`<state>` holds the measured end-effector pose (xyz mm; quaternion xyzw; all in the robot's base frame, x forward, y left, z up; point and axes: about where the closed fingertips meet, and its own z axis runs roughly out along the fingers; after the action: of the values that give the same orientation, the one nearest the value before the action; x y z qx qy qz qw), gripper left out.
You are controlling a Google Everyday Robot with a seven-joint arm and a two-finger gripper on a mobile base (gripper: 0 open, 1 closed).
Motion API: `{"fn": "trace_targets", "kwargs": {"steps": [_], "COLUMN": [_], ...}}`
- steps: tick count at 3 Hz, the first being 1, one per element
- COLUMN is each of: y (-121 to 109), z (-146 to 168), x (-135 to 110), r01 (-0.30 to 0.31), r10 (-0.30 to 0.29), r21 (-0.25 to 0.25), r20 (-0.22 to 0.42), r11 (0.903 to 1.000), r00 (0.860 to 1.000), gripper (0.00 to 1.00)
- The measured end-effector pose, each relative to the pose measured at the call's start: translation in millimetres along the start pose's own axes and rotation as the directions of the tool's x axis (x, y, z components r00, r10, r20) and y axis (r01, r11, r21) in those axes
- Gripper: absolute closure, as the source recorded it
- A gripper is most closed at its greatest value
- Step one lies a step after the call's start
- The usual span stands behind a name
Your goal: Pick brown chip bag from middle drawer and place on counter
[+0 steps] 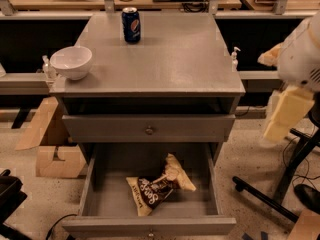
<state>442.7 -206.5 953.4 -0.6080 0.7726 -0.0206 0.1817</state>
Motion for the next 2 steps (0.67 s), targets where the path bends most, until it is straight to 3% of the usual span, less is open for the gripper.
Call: {"fn": "trace_targets", "kwargs": {"steps": [1,2], "y": [50,88], "z": [72,123], "x": [-7,-12], "r01": [0.039,0.053], "r10": [-0.03,-0.039], "r21": [-0.046,-0.046], "r20": [0.167,0.261], "r11": [0.9982,0.9975], "r00": [0.985,0.965], "gripper": [0.0,0.0]}}
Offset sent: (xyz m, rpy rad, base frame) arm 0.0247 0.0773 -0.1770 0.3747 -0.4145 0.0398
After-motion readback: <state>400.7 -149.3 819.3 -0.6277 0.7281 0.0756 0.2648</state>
